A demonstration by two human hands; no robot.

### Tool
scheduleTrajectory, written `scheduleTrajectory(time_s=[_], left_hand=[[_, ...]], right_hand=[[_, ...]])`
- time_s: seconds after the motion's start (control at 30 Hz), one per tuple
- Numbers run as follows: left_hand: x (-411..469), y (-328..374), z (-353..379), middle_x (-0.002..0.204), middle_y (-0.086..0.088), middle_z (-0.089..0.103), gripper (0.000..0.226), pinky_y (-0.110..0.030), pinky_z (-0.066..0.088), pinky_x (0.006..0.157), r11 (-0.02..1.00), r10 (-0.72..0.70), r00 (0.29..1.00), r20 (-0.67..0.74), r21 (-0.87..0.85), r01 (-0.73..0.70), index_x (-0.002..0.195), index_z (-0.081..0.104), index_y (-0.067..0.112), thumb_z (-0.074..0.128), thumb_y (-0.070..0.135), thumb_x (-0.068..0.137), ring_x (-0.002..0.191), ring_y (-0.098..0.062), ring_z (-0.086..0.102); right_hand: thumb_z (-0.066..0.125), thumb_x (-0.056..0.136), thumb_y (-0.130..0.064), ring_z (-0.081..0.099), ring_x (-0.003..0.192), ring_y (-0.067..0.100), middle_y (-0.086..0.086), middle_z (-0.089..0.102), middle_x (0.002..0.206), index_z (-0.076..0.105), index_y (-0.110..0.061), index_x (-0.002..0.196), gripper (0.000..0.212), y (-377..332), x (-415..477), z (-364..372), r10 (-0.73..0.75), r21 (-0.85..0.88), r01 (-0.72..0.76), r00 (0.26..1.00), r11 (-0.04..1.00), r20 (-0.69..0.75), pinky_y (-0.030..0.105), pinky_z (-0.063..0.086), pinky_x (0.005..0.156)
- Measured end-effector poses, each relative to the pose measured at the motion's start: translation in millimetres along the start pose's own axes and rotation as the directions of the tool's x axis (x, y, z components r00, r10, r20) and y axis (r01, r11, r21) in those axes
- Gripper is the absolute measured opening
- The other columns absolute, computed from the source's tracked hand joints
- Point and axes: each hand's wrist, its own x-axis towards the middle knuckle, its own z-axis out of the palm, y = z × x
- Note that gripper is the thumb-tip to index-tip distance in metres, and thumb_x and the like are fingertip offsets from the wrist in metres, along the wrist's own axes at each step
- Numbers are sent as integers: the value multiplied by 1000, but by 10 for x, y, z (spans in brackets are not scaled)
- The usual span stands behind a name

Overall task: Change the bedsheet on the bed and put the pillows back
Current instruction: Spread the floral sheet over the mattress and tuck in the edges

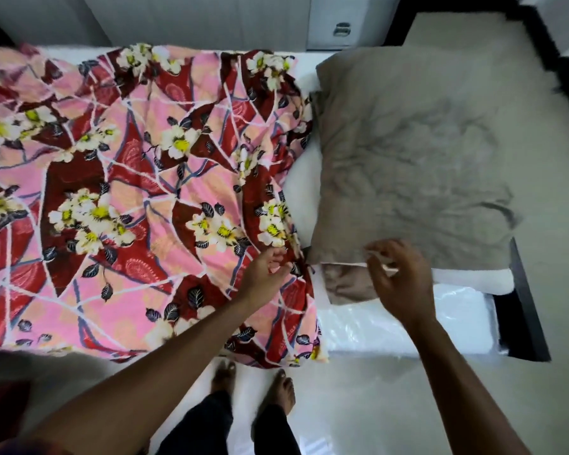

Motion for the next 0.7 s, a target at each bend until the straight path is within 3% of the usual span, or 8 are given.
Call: scheduleTrajectory(time_s=[0.1,0.17,0.23,0.3,0.47,0.53,0.63,0.7], left_hand=[[232,300,149,109,0,67,43,-13,49,79,993,-20,999,41,-117,25,123,59,16,74,33,86,100,-11,64],[456,500,257,108,-5,67,61,-25,52,81,986,-21,999,40,-164,28,122,57,20,73,53,72,94,-16,65],[699,702,343,105,-7,67,69,-27,52,78,976,-31,998,49,-212,40,122,54,23,76,57,66,87,-15,65],[969,887,443,111,-6,69,67,-25,52,79,959,-45,994,98,-274,70,126,50,25,84,47,72,92,-13,67],[1608,1253,697,128,4,65,109,-38,54,98,897,-80,972,223,-410,168,139,47,23,92,62,48,112,-15,66],[1738,1350,763,129,8,64,115,-36,52,101,892,-70,955,289,-410,189,138,48,26,91,67,40,115,-12,64],[1892,1374,867,131,7,63,109,-38,49,104,882,-85,925,369,-404,242,133,49,33,93,64,39,118,-14,63],[1958,1339,921,131,5,65,106,-42,48,106,867,-111,909,401,-407,286,134,50,31,95,59,41,118,-16,64]], right_hand=[[68,87,-32,64,94,31,4,68,106,72,-17,105,24,257,333,-337,-7,-113,-13,984,994,-176,41,50,84],[71,82,-50,60,102,33,4,63,118,68,-23,117,45,474,597,-508,67,-242,-121,973,963,-223,43,47,87],[65,73,-72,57,116,33,5,58,132,61,-30,128,69,705,827,-612,206,-306,-270,952,913,-225,45,46,94],[59,65,-86,48,132,31,4,48,146,50,-37,138,88,951,1025,-720,361,-284,-392,919,875,-157,51,41,107],[63,48,-99,34,146,27,-8,33,159,16,-59,147,117,1701,1488,-960,692,-77,-689,721,721,34,56,32,115],[76,47,-89,41,142,21,-10,35,158,19,-59,148,120,1915,1594,-963,717,89,-730,682,677,143,50,35,116],[86,57,-70,47,130,12,-12,41,149,22,-38,155,121,2078,1666,-895,680,224,-749,661,624,316,33,39,110],[85,54,-74,46,133,15,-8,38,154,17,-38,157,129,2221,1664,-873,695,218,-783,619,583,366,38,38,114]])
